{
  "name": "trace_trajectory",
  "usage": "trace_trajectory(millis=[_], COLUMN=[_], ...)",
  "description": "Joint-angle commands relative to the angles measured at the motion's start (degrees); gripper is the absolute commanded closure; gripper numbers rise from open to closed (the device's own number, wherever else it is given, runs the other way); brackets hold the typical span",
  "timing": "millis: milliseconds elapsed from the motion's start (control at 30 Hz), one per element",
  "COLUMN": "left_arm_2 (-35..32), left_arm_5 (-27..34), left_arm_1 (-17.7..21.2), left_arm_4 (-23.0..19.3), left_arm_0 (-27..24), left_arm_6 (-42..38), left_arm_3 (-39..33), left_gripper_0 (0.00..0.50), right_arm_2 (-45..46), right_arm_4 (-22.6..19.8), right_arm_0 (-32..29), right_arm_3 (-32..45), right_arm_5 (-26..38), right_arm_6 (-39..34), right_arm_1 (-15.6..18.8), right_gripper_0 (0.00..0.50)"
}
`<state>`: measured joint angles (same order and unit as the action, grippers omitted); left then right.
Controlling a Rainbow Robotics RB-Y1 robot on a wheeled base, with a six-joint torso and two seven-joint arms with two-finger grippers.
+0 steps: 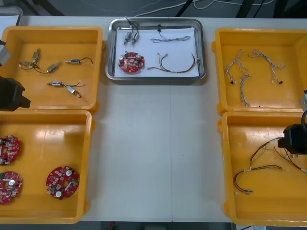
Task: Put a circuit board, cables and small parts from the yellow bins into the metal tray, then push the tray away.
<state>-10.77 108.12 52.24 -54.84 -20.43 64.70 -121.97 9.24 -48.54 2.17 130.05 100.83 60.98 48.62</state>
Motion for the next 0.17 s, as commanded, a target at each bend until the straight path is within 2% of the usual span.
trace_trajectory(millis=[33,167], left_arm_2=[-1.8,-1.8], left_arm_5=[-0.45,-0.45], left_arm_1=[2.6,2.6], left_arm_4=[-0.35,-0.35], left_arm_0=[1.01,1.01], left_arm_6=[2.8,2.8], left_arm_3=[-1.43,-1.43], left_gripper_0=[0.0,0.0], right_arm_2=[1.75,1.75], right_arm_4=[0.46,0.46], right_arm_0=[-0.94,-0.94], right_arm_3=[1.7,1.7], right_arm_5=[-0.11,-0.11], right_arm_6=[2.57,2.57], right_arm_1=[-0.37,-0.37], right_gripper_0=[0.0,0.0])
